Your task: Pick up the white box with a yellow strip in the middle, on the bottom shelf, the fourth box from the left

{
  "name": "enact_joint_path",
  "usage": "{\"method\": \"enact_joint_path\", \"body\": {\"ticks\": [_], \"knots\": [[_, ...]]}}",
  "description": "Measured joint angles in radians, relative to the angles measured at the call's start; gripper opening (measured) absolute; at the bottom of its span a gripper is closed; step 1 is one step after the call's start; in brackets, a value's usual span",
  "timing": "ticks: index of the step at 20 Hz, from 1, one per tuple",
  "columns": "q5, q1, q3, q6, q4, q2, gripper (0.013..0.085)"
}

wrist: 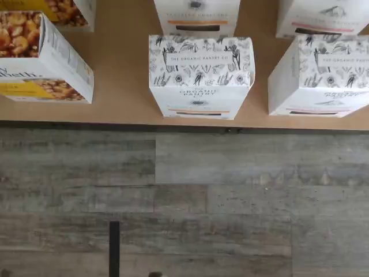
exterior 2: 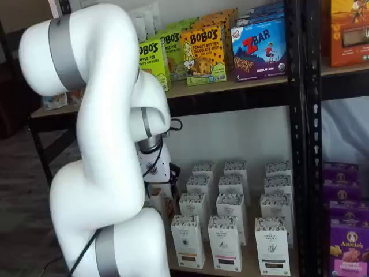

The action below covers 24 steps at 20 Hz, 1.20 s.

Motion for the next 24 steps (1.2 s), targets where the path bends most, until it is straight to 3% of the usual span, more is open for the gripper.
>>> {"method": "enact_joint_path", "body": {"ticks": [12,24], "knots": [[-0.14,0.011,-0.059,0.049,-0.041,0.206,0.085],[-0.236,0.003,-0.166,0.021,-0.018,0.418,0.085]]}}
